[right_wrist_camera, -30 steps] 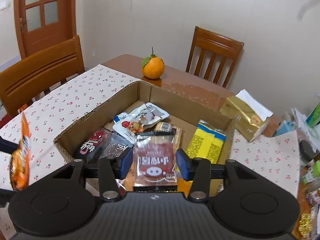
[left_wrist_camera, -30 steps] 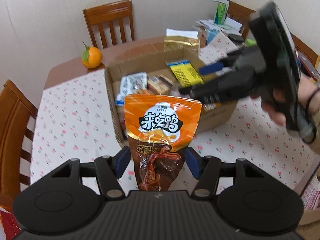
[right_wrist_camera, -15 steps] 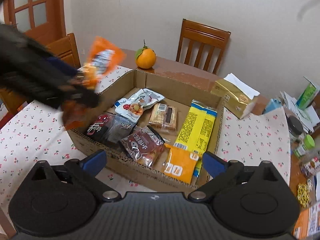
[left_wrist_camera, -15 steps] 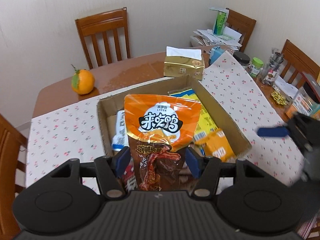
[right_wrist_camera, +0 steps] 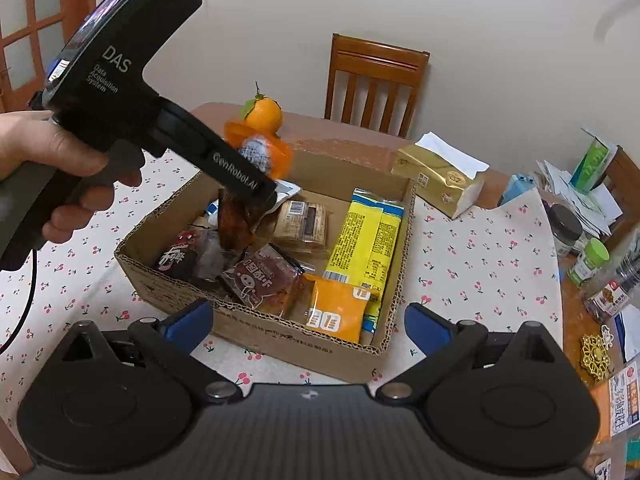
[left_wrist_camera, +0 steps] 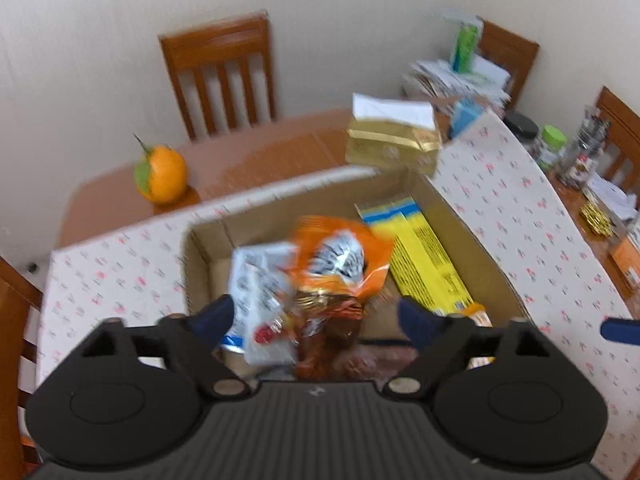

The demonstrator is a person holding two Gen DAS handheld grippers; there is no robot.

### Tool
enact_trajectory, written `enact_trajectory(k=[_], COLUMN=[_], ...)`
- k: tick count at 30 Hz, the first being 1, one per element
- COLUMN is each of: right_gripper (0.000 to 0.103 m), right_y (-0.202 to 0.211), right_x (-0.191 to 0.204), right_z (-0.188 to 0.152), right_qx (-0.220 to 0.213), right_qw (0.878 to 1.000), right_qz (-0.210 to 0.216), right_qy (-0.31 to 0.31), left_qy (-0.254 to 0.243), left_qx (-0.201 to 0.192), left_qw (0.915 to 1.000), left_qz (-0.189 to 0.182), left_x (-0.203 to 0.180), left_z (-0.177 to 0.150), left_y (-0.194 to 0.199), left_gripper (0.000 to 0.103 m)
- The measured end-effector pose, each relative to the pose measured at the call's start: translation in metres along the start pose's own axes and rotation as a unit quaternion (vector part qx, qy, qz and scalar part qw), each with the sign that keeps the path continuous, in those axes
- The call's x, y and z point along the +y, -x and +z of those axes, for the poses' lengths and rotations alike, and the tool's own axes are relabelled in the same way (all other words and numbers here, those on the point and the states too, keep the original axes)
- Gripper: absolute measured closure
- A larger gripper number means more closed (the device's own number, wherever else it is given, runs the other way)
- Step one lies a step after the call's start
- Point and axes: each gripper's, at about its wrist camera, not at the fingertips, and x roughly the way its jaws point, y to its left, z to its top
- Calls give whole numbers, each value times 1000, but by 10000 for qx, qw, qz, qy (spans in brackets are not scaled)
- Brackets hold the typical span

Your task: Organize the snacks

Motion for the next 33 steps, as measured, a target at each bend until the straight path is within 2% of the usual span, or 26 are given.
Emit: enact_trajectory(k=[5, 10, 16, 20, 24, 28, 33], right_gripper=[0, 0, 0, 0, 0, 0, 0], right_y=[1, 0, 4, 15, 32, 49, 61], right_x=[1, -2, -7, -1, 13, 26, 31], right_z=[3, 10, 15, 15, 18, 25, 29], right_qx=[50, 272, 607, 692, 628, 490, 356], right_qw=[9999, 9985, 9922, 9889, 9893, 9912, 9919], right_qz=[-70, -341, -682, -830, -851, -863, -852], right_qy=[-65, -333, -853, -1024, -1002, -874, -868], left_qy=[102, 349, 800, 996, 1273, 1343, 1435], left_qx=[-508, -884, -726, -494, -254, -272, -315], left_qw=[9983, 9924, 9876, 9867, 9837, 9821, 9830], left_qz=[257, 781, 1141, 1182, 1244, 1292, 1097], left_x=[6, 10, 12, 11, 10, 9, 10], left_z=[-6, -34, -80, -100, -104, -103, -95], left_y=[33, 68, 92, 108, 124, 141, 155], left_gripper=[6, 1, 1, 1, 1, 1, 1])
